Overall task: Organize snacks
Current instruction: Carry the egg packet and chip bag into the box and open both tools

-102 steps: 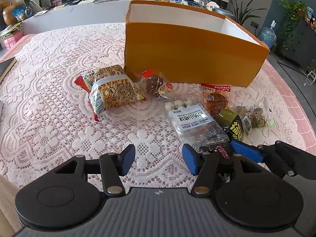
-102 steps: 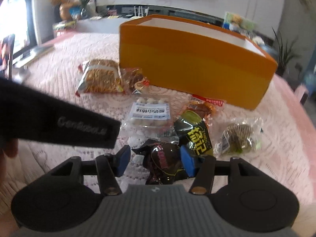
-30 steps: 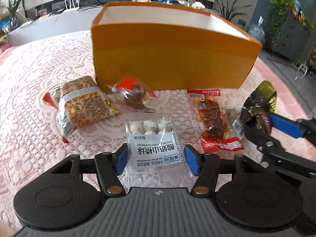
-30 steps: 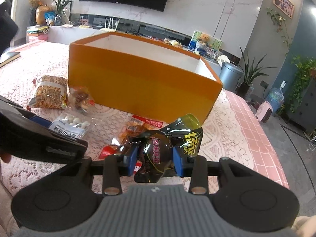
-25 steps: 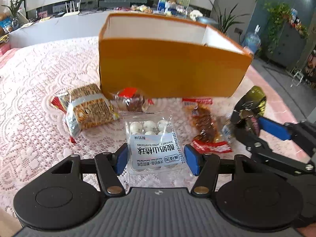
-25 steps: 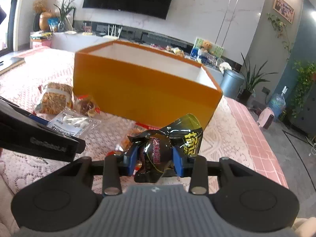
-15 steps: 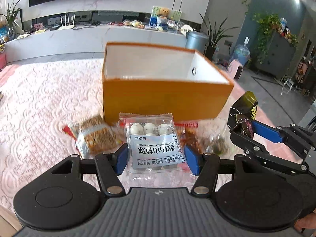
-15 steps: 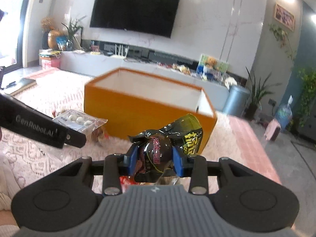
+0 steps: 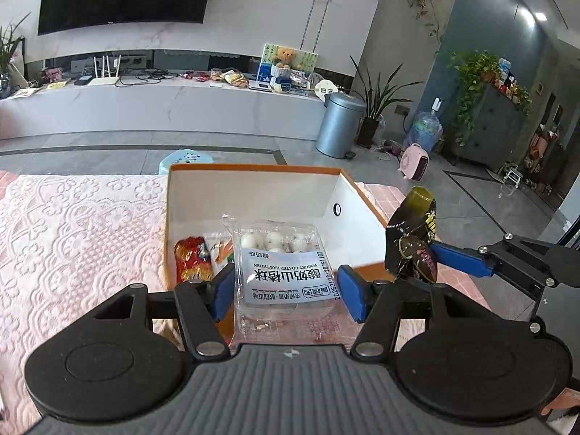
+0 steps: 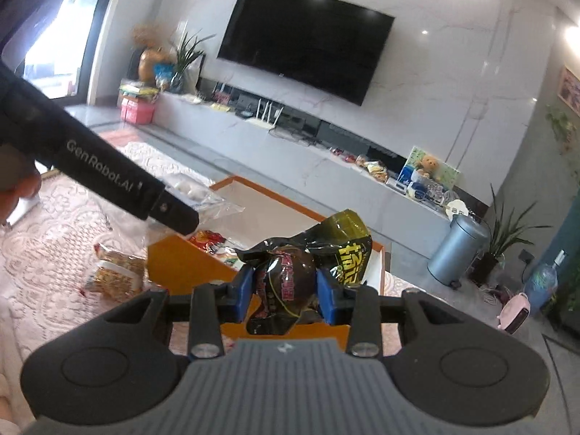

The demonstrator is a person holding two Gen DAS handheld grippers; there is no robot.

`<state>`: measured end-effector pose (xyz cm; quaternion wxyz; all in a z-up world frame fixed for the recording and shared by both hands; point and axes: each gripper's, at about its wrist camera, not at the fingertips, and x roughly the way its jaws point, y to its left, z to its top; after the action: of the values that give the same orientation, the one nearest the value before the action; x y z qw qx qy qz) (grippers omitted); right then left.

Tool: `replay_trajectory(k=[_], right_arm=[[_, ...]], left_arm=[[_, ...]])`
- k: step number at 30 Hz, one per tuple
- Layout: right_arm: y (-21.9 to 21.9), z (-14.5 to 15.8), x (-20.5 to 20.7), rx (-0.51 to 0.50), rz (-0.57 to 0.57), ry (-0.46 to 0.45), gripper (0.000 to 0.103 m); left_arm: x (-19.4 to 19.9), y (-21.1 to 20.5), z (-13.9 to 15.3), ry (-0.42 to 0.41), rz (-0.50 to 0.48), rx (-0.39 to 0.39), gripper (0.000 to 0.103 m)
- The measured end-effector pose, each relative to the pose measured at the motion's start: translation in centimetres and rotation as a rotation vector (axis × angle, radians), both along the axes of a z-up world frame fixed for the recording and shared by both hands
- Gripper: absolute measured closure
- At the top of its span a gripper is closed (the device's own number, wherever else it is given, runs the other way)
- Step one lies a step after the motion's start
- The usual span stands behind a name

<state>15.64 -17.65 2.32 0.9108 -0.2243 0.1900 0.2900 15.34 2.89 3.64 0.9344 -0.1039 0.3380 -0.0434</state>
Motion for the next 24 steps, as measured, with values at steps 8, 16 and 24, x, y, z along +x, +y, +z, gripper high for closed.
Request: replay_trajectory(k=[8, 16, 24], right_arm=[[1.0, 1.1, 7.7, -0.072, -0.006, 0.107, 0.068], [1.4, -0.2, 16.1, -0.025, -0.014, 0.368, 0.068], [2.3, -4.9, 21.8, -0.045, -0.063, 0.626, 0.068]], left_arm=[[5.3, -0.4, 0.1, 0.013, -0.036, 0.016, 0.035], [10.2, 0.0, -2.1, 0.092, -0.056, -0.022, 0.035], [14.0, -0.6, -6.6, 0.245, -0.084, -0.045, 0.036]])
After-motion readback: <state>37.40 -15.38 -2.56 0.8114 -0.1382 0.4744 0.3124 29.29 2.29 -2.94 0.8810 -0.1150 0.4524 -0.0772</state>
